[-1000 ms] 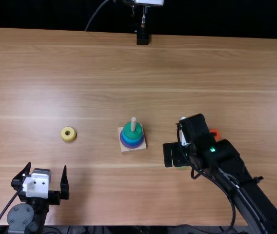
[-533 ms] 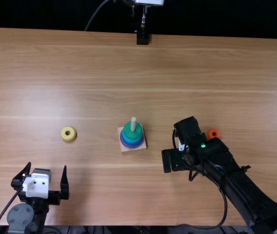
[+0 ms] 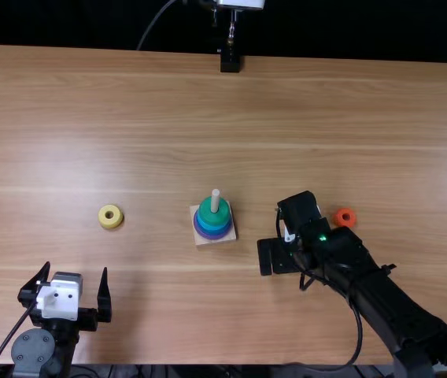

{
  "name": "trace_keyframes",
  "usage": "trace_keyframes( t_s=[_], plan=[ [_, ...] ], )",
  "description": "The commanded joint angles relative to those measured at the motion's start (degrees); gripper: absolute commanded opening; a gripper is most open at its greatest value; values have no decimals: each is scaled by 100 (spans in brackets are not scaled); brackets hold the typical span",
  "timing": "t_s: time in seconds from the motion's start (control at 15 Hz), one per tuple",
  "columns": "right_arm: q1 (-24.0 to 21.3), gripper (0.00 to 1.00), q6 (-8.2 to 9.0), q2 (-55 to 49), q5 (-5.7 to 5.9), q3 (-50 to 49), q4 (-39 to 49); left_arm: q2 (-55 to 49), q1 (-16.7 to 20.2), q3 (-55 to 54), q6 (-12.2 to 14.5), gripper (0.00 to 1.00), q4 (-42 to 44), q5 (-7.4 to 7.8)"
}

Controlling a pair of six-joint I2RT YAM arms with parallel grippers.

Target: Build the Hanoi tower: stack the rings onto the peg from bottom to top in this color order: purple, dark blue, light blue, dark green, light green, yellow, orange.

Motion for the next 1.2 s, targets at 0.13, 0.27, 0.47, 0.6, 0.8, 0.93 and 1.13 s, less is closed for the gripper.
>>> trace_keyframes(
  t_s=[0.13,0.27,0.47,0.6,0.8,0.93,1.13],
  plan=[
    [2,100,80,193,68,-4,14,-67,67,-626,21,100,-420,107],
    [11,100,80,281,68,13,14,-67,67,-626,21,100,-431,107],
    [11,100,80,342,78,39,14,-67,67,-626,21,100,-420,107],
    [11,79,80,342,120,31,14,-67,67,-626,21,100,-431,107],
    [19,9,80,333,226,-40,4,-67,67,-626,21,100,-431,107],
    [28,0,80,342,236,-57,-49,-67,67,-626,21,100,-420,107],
    [19,0,80,289,247,13,-70,-67,67,-626,21,100,-420,107]
  ],
)
